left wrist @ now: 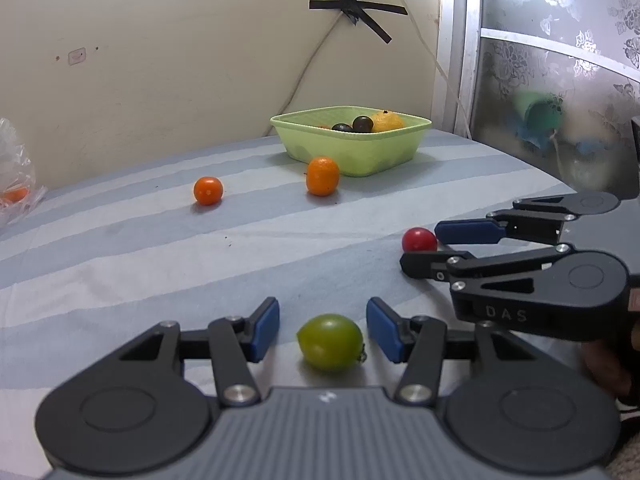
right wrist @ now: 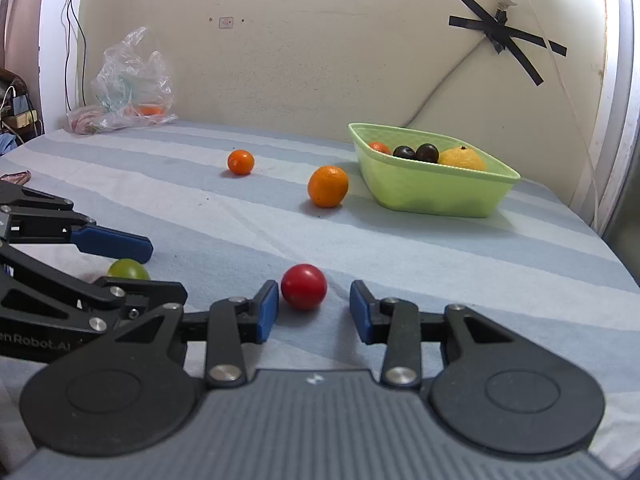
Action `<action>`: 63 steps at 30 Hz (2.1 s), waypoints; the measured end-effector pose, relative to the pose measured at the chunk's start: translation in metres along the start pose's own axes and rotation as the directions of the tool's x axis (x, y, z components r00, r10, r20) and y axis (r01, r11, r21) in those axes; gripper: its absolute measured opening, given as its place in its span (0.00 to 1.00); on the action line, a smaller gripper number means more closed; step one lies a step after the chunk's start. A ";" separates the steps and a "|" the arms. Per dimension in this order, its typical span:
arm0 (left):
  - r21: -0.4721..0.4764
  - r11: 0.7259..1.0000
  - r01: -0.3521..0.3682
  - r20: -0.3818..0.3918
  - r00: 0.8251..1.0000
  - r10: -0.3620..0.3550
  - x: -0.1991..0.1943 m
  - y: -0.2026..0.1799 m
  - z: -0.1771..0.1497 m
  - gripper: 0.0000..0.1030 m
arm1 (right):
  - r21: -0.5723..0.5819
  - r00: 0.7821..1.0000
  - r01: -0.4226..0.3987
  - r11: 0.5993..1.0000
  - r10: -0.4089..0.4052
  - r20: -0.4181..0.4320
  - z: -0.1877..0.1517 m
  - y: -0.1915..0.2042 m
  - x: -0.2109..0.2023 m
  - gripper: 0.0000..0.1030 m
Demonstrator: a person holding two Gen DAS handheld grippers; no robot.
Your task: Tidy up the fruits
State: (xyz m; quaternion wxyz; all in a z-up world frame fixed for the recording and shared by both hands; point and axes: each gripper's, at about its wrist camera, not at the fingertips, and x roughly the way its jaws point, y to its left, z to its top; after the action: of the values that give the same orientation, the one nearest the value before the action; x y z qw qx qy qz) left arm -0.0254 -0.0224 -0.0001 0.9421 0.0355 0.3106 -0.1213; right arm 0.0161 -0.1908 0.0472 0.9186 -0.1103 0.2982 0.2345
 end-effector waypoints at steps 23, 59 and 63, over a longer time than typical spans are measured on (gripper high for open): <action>-0.029 0.998 0.048 0.024 0.999 -0.047 -0.003 0.006 -0.003 0.51 | -0.012 1.000 0.013 1.000 -0.013 0.002 0.000 0.003 0.000 0.42; -0.021 0.998 0.059 0.019 0.998 -0.059 -0.001 0.006 -0.004 0.52 | -0.006 1.000 0.014 1.000 -0.014 0.000 0.000 0.003 0.000 0.42; -0.021 0.998 0.058 0.019 0.998 -0.058 -0.001 0.005 -0.004 0.52 | -0.005 1.000 0.013 1.000 -0.013 0.000 0.000 0.003 0.000 0.42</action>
State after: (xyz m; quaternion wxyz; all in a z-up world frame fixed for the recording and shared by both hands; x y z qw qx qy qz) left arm -0.0269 -0.0166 -0.0028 0.9413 0.0151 0.3041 -0.1455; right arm 0.0151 -0.1884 0.0470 0.9198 -0.1146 0.2971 0.2294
